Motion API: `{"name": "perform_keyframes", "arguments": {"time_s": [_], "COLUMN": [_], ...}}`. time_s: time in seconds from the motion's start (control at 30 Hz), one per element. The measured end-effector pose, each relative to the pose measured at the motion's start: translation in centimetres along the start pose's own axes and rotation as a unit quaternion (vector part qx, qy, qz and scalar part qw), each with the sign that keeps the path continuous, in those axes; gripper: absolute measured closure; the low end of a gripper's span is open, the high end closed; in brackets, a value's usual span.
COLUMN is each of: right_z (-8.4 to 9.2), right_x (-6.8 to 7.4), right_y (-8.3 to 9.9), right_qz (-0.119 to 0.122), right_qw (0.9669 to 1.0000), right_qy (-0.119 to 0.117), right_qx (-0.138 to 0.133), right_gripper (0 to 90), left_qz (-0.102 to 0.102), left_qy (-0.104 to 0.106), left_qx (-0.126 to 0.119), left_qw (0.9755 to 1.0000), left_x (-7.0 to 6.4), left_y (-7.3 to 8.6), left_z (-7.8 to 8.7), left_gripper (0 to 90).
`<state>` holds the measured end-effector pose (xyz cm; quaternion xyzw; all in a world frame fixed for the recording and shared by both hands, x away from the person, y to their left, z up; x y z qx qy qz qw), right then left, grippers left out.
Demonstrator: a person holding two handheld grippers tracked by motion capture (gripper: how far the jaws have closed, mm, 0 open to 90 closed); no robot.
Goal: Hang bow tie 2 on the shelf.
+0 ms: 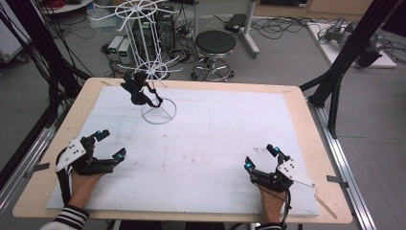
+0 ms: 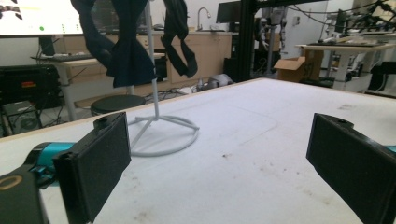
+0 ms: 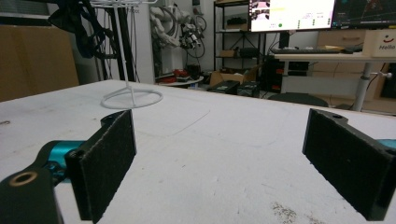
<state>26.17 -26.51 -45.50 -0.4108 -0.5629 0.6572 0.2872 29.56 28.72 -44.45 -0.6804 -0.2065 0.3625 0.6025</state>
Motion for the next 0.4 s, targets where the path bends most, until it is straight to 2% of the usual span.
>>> {"name": "perform_keyframes", "arguments": {"time_s": [0.13,0.4], "right_z": [-0.01,0.00], "right_x": [-0.02,0.00], "right_y": [0.01,0.01], "right_qz": [0.002,0.001], "right_qw": [1.0000,1.0000], "right_qy": [0.001,0.000], "right_qx": [0.000,0.000], "right_gripper": [9.0,9.0], "left_qz": [-0.002,0.004], "left_qy": [0.001,-0.004], "left_qx": [0.010,-0.004], "left_qw": [0.9999,1.0000], "left_x": [0.07,0.20], "left_y": [0.74,0.98], "left_z": [-0.11,0.09], "left_gripper": [6.8,6.8]}}
Point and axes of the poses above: each handheld gripper's, and its own axes: z roughly backward along the jaws, y roughly out of its underside, x roughly to its left, the point moved 1 cm from there along -z, roughly forward along the jaws, and after that the axes turned 15 degrees about z, right-handed, at the moved point
